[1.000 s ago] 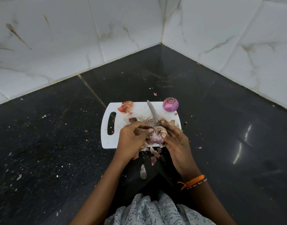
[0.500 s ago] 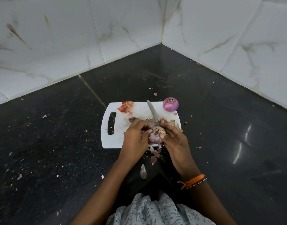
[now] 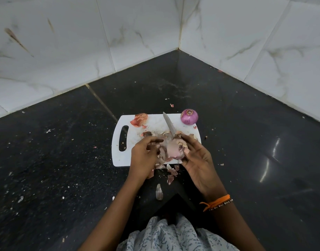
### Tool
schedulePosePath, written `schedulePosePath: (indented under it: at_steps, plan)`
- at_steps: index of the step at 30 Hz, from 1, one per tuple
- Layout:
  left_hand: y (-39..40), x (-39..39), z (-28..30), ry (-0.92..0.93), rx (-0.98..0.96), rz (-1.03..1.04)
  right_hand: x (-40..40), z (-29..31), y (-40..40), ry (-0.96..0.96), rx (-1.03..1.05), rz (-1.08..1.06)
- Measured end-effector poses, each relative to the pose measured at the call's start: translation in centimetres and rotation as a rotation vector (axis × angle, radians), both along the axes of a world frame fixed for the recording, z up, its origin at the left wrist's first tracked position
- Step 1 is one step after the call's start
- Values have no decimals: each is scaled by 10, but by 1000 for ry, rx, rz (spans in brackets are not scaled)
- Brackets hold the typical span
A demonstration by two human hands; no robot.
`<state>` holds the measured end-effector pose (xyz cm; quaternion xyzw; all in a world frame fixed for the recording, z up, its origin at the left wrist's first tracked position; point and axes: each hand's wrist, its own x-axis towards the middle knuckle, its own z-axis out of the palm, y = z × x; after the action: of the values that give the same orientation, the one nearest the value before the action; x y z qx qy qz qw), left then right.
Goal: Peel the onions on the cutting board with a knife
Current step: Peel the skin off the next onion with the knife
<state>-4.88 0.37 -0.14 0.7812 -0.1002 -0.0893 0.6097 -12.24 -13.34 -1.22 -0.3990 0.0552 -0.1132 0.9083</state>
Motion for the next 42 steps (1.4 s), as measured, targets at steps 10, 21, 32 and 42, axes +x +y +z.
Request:
schedulePosePath:
  at_steps: [10, 21, 32, 42]
  plan:
    - [-7, -9, 14, 99, -136, -89, -1, -2, 1, 50, -106, -13]
    - [2, -8, 18, -187, -47, -104, 0, -3, 2, 100, -140, -22]
    - [3, -6, 14, -512, 164, -208, 1, -3, 5, 133, -205, -38]
    - [-1, 2, 0, -287, 219, -26, 0, 1, 7, 31, -63, 44]
